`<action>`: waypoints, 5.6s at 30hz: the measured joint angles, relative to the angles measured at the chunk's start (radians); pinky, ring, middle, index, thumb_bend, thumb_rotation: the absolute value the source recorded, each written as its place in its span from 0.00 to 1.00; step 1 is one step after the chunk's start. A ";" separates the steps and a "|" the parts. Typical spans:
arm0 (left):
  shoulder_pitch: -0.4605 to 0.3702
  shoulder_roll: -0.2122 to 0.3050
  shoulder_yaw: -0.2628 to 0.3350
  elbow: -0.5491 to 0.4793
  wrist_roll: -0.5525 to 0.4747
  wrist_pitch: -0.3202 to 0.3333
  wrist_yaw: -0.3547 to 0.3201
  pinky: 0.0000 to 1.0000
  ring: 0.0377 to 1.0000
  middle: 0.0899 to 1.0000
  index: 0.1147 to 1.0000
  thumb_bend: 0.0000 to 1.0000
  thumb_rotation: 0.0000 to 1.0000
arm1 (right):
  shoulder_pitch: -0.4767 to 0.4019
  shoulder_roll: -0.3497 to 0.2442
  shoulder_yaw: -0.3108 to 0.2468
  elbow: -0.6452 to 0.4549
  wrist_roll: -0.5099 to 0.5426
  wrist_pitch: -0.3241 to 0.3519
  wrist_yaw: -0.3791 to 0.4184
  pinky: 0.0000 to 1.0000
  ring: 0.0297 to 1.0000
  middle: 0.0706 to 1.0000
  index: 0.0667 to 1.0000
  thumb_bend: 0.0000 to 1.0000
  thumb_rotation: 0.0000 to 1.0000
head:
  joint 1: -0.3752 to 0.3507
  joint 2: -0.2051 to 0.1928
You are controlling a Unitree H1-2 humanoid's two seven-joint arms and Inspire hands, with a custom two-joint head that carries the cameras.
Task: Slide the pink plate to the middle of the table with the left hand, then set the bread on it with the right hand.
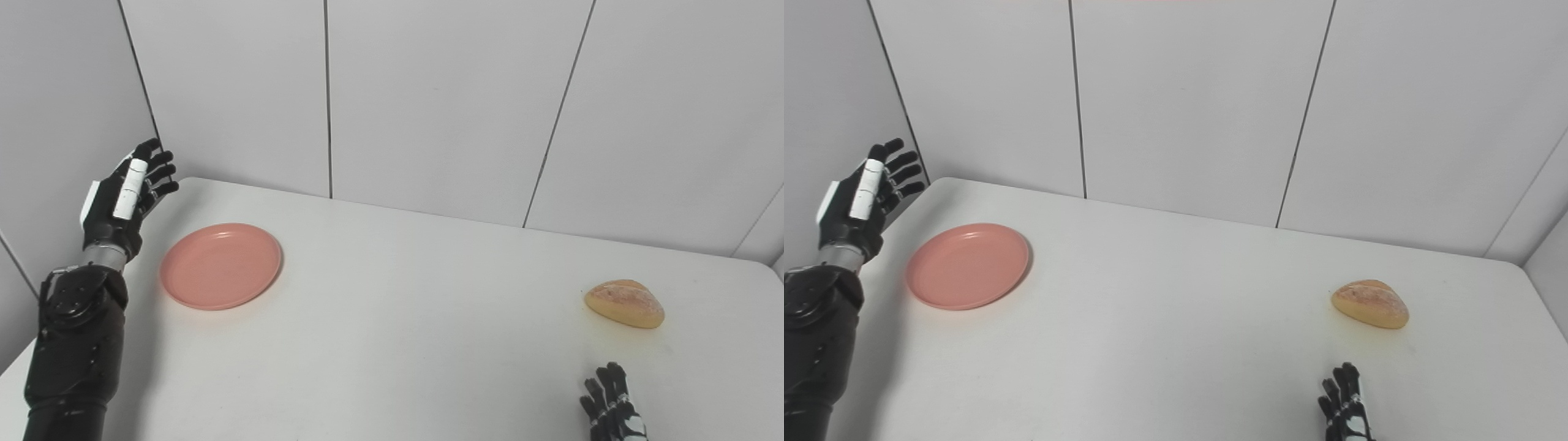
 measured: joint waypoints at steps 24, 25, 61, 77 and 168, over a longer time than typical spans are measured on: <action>-0.058 0.001 -0.009 0.430 -0.005 -0.184 -0.011 0.92 0.83 0.79 0.81 1.00 0.70 | 0.018 -0.002 0.002 -0.020 0.005 0.004 -0.002 1.00 0.96 0.99 0.99 0.77 1.00 | -0.017 0.020; -0.064 0.002 -0.008 0.460 -0.011 -0.213 -0.024 0.90 0.82 0.78 0.81 1.00 0.71 | 0.019 -0.002 0.002 -0.022 0.005 0.005 -0.002 1.00 0.96 0.99 0.99 0.77 1.00 | -0.017 0.021; -0.088 -0.010 -0.093 0.555 -0.015 -0.344 -0.107 0.86 0.89 0.87 0.89 0.96 0.81 | 0.028 0.006 0.003 -0.039 -0.012 0.027 -0.013 1.00 0.93 0.97 0.98 0.77 1.00 | -0.038 0.028; -0.054 -0.030 -0.115 0.466 -0.014 -0.296 -0.122 0.79 0.87 0.87 0.91 0.97 0.81 | 0.029 0.008 0.005 -0.041 -0.015 0.027 -0.020 1.00 0.93 0.96 0.97 0.75 1.00 | -0.046 0.035; 0.070 -0.443 -0.251 -0.039 0.090 -0.042 0.053 0.89 0.86 0.83 0.88 0.99 0.75 | 0.003 0.117 0.083 -0.015 -0.147 0.027 -0.101 0.93 0.85 0.92 0.94 0.82 0.95 | -0.328 0.092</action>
